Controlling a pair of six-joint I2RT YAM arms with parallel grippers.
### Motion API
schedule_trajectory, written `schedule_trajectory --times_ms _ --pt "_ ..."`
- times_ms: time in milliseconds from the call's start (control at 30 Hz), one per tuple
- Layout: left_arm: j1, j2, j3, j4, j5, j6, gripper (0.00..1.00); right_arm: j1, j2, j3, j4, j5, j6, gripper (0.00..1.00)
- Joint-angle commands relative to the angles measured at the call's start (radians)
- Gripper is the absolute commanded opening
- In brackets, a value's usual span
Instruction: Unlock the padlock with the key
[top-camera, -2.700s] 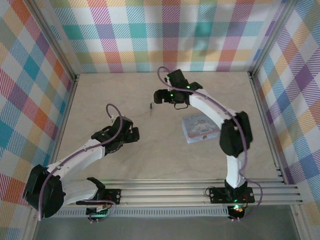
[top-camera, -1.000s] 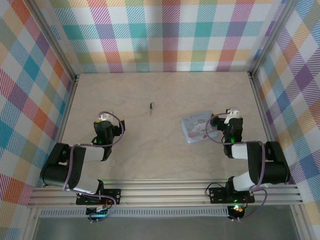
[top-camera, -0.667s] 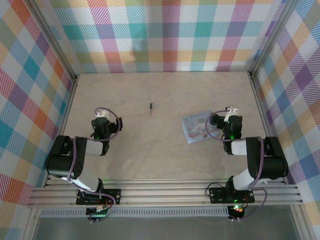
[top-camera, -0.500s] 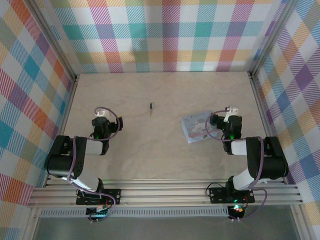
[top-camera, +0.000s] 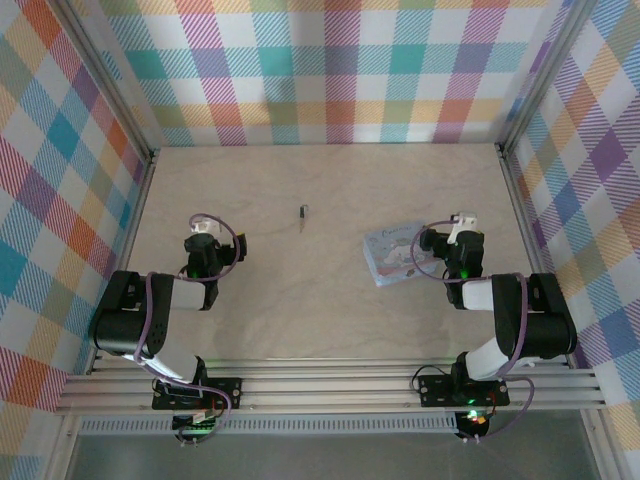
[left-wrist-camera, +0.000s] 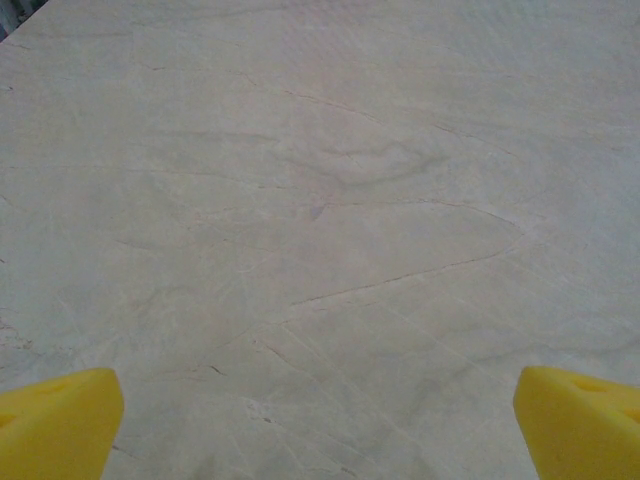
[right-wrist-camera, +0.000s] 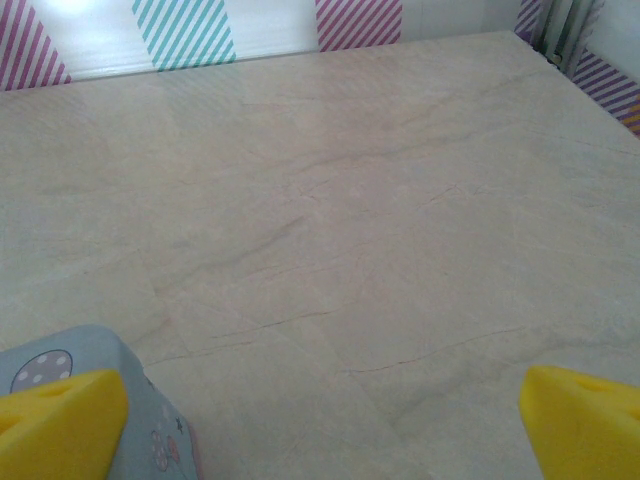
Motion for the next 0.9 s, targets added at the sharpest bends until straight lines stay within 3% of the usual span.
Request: schedule_trajectory --times_ms 0,867 --pt "0.006 -0.001 0.014 0.002 0.009 -0.016 1.0 0.005 0.006 0.014 -0.009 -0.005 -0.009 1.0" --pt "0.006 0.0 0.015 -0.001 0.01 -0.017 1.0 0.009 0.011 0.024 -0.019 -0.042 -0.027 1.0"
